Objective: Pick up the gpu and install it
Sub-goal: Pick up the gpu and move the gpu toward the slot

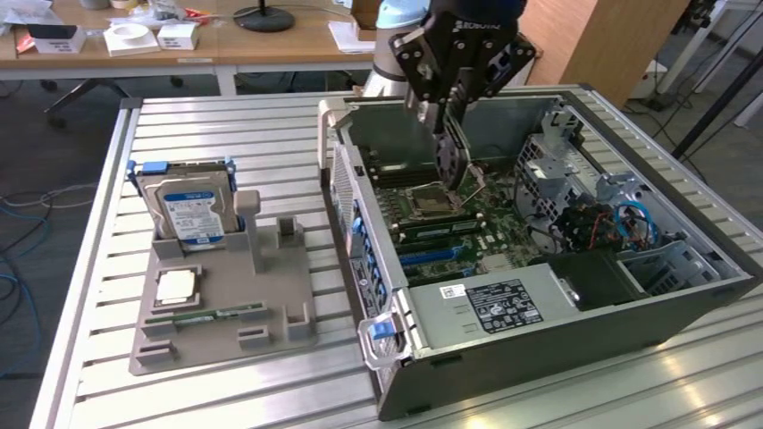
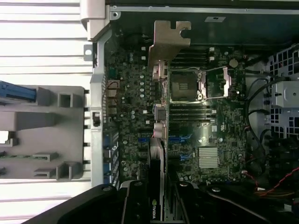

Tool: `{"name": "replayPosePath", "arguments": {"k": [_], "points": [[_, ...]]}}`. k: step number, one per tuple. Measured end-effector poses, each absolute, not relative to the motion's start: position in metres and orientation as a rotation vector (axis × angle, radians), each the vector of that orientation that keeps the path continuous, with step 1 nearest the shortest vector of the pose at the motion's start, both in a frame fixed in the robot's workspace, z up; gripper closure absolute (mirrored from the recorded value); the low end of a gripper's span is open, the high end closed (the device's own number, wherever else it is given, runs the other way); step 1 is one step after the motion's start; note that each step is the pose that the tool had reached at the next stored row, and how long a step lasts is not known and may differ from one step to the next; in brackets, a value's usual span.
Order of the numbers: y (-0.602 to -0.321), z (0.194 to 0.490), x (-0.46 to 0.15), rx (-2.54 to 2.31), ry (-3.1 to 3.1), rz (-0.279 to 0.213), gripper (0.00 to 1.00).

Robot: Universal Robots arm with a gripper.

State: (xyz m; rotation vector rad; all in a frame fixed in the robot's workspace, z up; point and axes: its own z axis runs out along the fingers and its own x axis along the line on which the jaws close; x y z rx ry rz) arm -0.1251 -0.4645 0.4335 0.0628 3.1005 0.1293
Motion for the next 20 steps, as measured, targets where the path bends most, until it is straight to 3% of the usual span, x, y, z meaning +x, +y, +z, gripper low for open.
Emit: {"name": "replayPosePath", "arguments": {"k": [20], "points": [[-0.465,0.434,-0.055,0.063,3.100,0.152,0.74]]}}
